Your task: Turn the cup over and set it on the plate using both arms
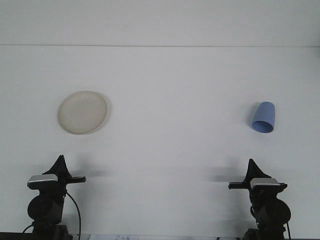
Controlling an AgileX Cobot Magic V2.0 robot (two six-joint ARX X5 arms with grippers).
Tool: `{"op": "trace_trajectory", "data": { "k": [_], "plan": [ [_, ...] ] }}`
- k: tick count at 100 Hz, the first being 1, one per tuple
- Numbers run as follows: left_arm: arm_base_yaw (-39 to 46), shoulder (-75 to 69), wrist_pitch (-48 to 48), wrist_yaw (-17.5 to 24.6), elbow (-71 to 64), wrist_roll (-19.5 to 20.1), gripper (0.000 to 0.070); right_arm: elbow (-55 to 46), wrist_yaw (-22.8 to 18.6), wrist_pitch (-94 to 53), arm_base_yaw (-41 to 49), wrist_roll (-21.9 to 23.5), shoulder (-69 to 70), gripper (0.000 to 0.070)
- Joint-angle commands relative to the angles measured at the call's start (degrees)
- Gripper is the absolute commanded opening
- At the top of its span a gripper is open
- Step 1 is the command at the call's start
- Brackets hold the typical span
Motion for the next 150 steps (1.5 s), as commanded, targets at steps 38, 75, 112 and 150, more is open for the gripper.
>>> {"op": "trace_trajectory", "data": {
  "k": [38,75,112,150],
  "plan": [
    [0.1,-0.1,0.7,-0.3,-1.1,0.3,0.0015,-0.1,-6.8,0.8,0.0,16.6,0.0,0.0006],
    [0.1,-0.1,0.7,-0.3,-1.1,0.3,0.0015,16.9,3.2,-5.8,0.0,16.1,5.9,0.0222],
    [0.1,-0.1,0.7,-0.3,-1.1,0.3,0.0015,32.6,15.0,-13.0,0.0,0.1,33.9,0.052],
    [0.1,-0.1,0.7,-0.3,-1.1,0.3,0.0015,32.6,18.7,3.5,-2.2,-2.5,59.9,0.0449]
  ]
}}
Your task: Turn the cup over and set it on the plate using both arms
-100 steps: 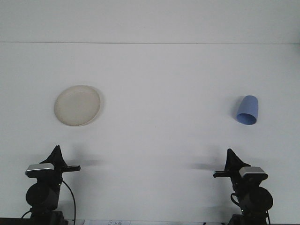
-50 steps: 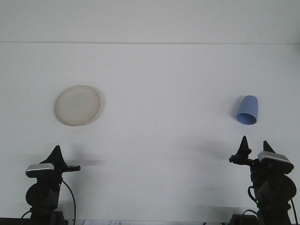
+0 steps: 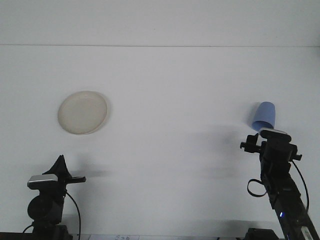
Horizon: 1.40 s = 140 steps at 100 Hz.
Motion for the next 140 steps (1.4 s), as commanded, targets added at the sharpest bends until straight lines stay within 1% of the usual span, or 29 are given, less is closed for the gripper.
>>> {"op": "trace_trajectory", "data": {
  "k": [1,10,27,42,56,74,84,86,90,99,103,107,115,123,128,135,140],
  "plan": [
    [0.1,-0.1,0.7,-0.3,-1.1,0.3,0.0015,0.5,0.0,3.4,-0.6,-2.3,3.4,0.0445],
    [0.1,-0.1,0.7,-0.3,-1.1,0.3,0.0015,0.4,-1.4,7.9,-1.9,-3.7,7.8,0.0437],
    [0.1,-0.1,0.7,-0.3,-1.1,0.3,0.0015,0.4,-3.1,15.3,-5.0,-3.7,14.5,0.0437],
    [0.1,-0.1,0.7,-0.3,-1.1,0.3,0.0015,0.4,-7.3,21.2,-8.5,-3.7,19.6,0.0437],
    [0.1,-0.1,0.7,-0.3,-1.1,0.3,0.0015,0.4,-9.1,26.9,-11.3,-4.2,24.6,0.0437],
    [0.1,-0.1,0.7,-0.3,-1.1,0.3,0.0015,0.5,-15.8,35.1,-14.7,-4.3,30.5,0.0437],
    [0.1,-0.1,0.7,-0.3,-1.1,0.3,0.0015,0.5,-17.6,40.2,-15.5,-4.3,33.5,0.0433],
    [0.1,-0.1,0.7,-0.3,-1.1,0.3,0.0015,0.5,-17.6,41.0,-15.6,-4.3,34.0,0.0419],
    [0.1,-0.1,0.7,-0.3,-1.1,0.3,0.0015,0.5,-17.6,42.6,-15.6,-4.3,35.1,0.0367],
    [0.1,-0.1,0.7,-0.3,-1.1,0.3,0.0015,0.5,-17.6,45.8,-15.8,-4.3,36.8,0.0176],
    [0.1,-0.1,0.7,-0.3,-1.1,0.3,0.0015,0.5,-17.6,46.9,-15.9,-4.3,37.3,0.0123],
    [0.1,-0.1,0.7,-0.3,-1.1,0.3,0.0015,0.5,-17.6,48.3,-15.9,-4.3,37.7,0.0098],
    [0.1,-0.1,0.7,-0.3,-1.1,0.3,0.0015,0.6,-18.0,50.4,-16.0,-4.3,38.3,0.0077],
    [0.1,-0.1,0.7,-0.3,-1.1,0.3,0.0015,0.9,-18.0,50.9,-16.0,-4.3,38.3,0.0001],
    [0.1,-0.1,0.7,-0.3,-1.1,0.3,0.0015,0.9,-18.3,51.3,-16.0,-3.9,38.1,0.0],
    [0.1,-0.1,0.7,-0.3,-1.1,0.3,0.0015,0.9,-20.1,50.6,-16.0,-2.8,37.2,0.0],
    [0.1,-0.1,0.7,-0.3,-1.1,0.3,0.0015,0.9,-20.9,49.3,-15.8,-1.3,35.9,0.0]
  ]
}}
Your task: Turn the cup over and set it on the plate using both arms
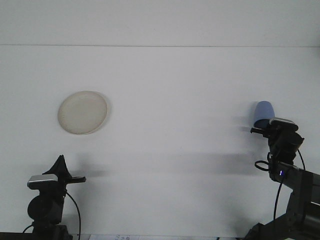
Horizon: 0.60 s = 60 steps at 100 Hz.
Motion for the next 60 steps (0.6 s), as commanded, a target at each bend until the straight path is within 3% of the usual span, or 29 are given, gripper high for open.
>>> {"op": "trace_trajectory", "data": {
  "k": [1,16,29,44,60],
  "plan": [
    [0.1,-0.1,0.7,-0.3,-1.1,0.3,0.0016,0.9,-1.0,-0.9,-0.1,2.5,-1.4,0.0],
    [0.1,-0.1,0.7,-0.3,-1.1,0.3,0.0015,1.0,-0.4,-11.9,1.9,5.8,-11.5,0.0],
    [0.1,-0.1,0.7,-0.3,-1.1,0.3,0.0015,4.4,1.1,-30.6,5.6,6.2,-24.3,0.0],
    [0.1,-0.1,0.7,-0.3,-1.1,0.3,0.0015,16.4,1.0,-61.9,12.5,5.8,-34.1,0.0],
    [0.1,-0.1,0.7,-0.3,-1.1,0.3,0.0015,32.2,1.0,-87.2,24.6,3.4,-33.1,0.0]
  ]
}}
